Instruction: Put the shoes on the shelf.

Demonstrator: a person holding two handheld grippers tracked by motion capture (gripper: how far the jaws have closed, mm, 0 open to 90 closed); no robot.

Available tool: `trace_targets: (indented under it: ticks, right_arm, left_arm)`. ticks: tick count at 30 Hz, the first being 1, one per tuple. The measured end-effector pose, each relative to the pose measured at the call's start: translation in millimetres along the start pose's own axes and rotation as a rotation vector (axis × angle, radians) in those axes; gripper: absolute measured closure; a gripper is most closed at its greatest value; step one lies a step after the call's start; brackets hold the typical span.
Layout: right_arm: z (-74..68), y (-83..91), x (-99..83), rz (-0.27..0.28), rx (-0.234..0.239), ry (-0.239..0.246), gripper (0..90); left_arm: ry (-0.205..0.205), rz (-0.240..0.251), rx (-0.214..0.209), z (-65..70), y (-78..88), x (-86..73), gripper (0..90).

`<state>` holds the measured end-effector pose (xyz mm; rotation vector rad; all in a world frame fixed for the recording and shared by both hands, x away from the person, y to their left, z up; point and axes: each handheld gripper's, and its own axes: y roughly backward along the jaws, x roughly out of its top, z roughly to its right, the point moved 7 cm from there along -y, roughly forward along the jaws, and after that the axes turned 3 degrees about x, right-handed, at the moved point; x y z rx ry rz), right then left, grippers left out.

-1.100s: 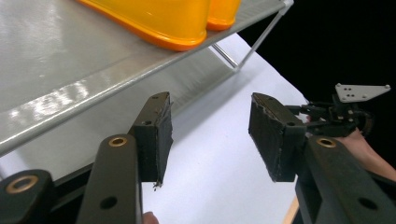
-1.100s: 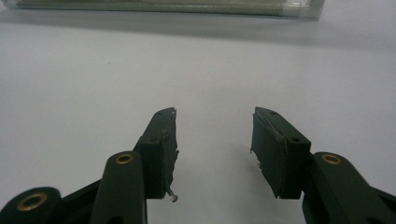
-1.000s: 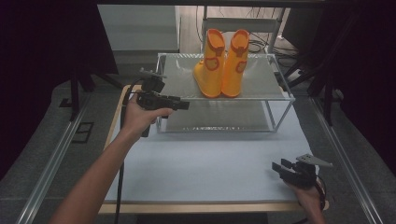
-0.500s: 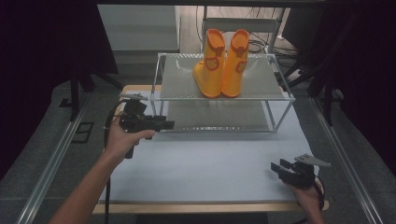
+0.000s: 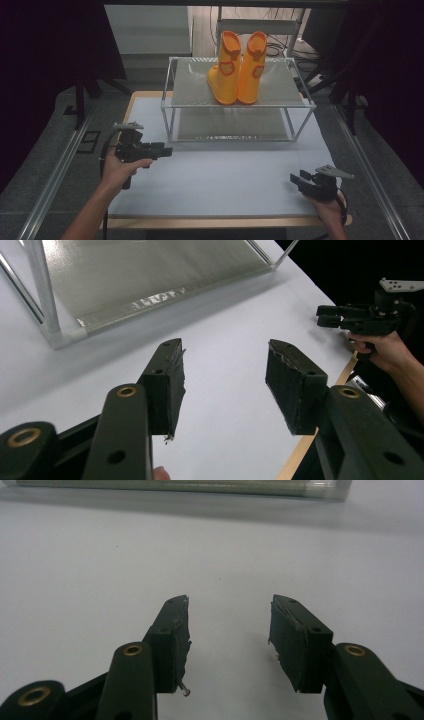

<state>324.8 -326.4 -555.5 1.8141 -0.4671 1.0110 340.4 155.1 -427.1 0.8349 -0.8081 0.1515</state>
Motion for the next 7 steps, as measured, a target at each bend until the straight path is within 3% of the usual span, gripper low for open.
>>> trace_targets:
  ticks: [7]
  right_arm:
    - [-2.5,-0.6,3.8,0.014,-0.008,0.013,46.4]
  left_arm:
    - [-0.009,-0.002,-0.006,4.8,-7.2,1.3,48.2]
